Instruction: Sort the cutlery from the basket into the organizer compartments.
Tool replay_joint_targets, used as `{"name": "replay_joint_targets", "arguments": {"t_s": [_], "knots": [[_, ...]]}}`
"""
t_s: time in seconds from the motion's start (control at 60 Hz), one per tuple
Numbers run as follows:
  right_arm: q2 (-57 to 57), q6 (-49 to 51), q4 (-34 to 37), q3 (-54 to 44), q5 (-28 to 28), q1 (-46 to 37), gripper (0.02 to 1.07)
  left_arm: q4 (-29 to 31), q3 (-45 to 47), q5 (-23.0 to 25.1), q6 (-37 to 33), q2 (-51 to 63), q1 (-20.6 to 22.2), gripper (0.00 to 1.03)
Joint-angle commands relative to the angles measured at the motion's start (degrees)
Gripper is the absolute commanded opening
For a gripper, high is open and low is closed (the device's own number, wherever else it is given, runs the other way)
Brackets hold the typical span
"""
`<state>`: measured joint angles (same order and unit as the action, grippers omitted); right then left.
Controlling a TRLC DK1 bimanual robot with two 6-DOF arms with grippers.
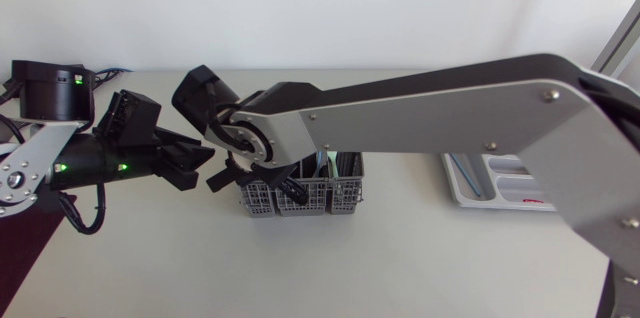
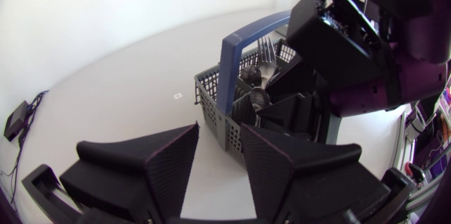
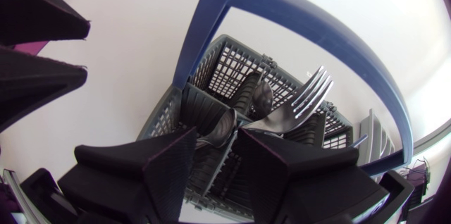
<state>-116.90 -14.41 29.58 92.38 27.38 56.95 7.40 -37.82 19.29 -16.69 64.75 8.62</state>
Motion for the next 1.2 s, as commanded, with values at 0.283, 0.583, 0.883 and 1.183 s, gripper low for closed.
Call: {"name": "replay_joint_targets", "arguments": {"t_s": [0.283,0.583,0.883,1.183], "knots": [[-2.72,-1.32,-2.34,1.75,3.74,-0.35,0.33,-0.37,3.19,0.57,-0.89,-3.76,-0.45,0.42],[-3.86,-1.23,-2.69,1.58,4.35,-0.70,0.19,-0.28,3.72,0.57,-0.71,-4.72,0.08,0.42],[-4.30,-0.53,-3.30,0.26,4.35,-0.87,0.09,0.25,3.99,0.57,-0.71,-5.51,0.08,0.42],[-1.14,2.20,-5.94,-3.70,4.00,-0.79,0.08,0.69,4.07,0.57,-0.80,-6.83,-0.01,0.42]]}}
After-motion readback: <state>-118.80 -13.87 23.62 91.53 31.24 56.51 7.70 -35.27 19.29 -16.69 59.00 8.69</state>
